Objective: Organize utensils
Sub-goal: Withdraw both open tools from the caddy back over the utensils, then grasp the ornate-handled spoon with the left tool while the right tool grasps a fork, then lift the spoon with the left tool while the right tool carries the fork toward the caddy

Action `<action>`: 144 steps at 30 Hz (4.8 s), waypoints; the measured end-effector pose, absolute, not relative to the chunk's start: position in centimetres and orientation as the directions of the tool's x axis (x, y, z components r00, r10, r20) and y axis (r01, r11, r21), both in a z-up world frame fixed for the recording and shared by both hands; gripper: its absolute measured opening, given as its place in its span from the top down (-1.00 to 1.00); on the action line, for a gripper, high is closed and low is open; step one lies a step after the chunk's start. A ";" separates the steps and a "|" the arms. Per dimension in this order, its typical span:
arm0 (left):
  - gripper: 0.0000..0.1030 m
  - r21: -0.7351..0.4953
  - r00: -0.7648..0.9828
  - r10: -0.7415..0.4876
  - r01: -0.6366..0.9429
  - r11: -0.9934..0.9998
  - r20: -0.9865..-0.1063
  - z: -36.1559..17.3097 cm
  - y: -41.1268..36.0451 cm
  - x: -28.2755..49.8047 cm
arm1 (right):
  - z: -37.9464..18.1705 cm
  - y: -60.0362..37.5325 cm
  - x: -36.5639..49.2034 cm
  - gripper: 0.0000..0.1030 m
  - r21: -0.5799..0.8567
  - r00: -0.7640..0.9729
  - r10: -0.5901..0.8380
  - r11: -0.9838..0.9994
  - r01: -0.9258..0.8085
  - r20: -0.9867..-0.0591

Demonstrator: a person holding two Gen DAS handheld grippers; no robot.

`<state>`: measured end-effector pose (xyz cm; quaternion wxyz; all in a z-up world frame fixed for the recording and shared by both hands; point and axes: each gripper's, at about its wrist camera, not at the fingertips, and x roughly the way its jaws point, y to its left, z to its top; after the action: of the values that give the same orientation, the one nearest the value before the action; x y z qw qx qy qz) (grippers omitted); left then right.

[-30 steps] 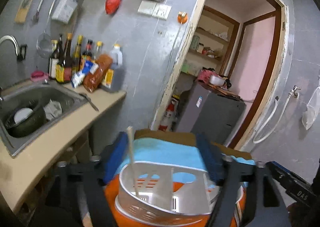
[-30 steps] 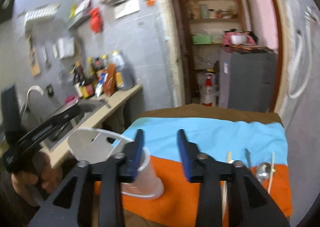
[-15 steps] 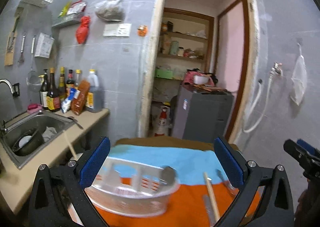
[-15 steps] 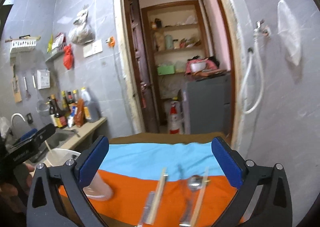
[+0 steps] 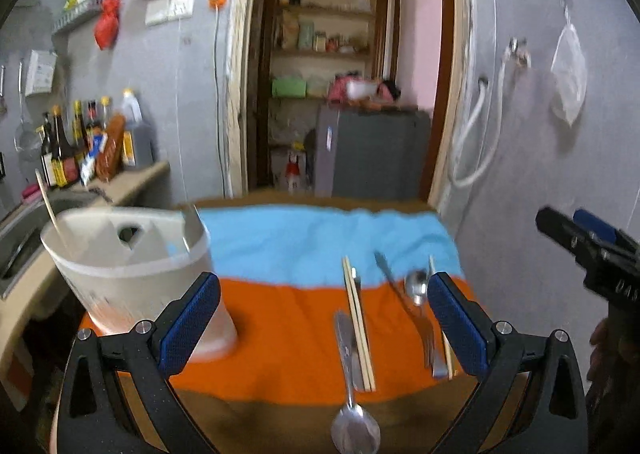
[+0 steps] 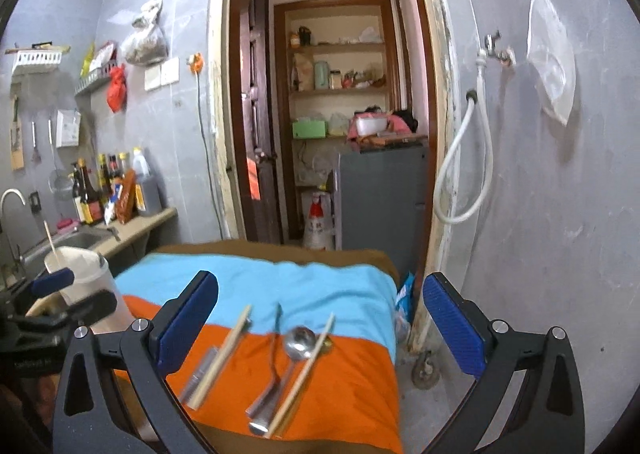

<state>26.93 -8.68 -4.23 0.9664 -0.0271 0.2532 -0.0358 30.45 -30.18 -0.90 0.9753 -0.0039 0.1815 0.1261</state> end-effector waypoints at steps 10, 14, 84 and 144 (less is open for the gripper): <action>-0.97 -0.024 0.738 -0.050 0.046 0.999 -0.673 -10.2 -10.1 29.0 | -5.6 -31.8 33.2 -1.00 0.102 0.829 0.297 0.954 -0.283 -0.473; -0.94 -0.009 0.701 -0.034 0.040 0.999 -0.712 -11.4 -10.0 29.4 | -7.0 -31.7 34.1 -1.00 0.128 0.798 0.320 0.946 -0.298 -0.510; 0.84 -0.080 0.443 -0.104 0.073 0.994 -0.890 -13.4 -6.4 33.8 | -12.9 -22.0 43.2 0.87 0.290 0.340 0.485 0.824 -0.488 -0.806; 0.85 -0.291 0.899 -0.253 0.150 0.945 -0.358 0.1 1.0 23.0 | -1.2 -21.1 27.4 0.99 0.173 0.837 0.451 0.892 -0.416 -0.310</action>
<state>23.02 0.97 0.13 0.9658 -0.1290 0.1993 -0.1043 27.39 -21.07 -1.23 0.9571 0.0495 0.1735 0.2265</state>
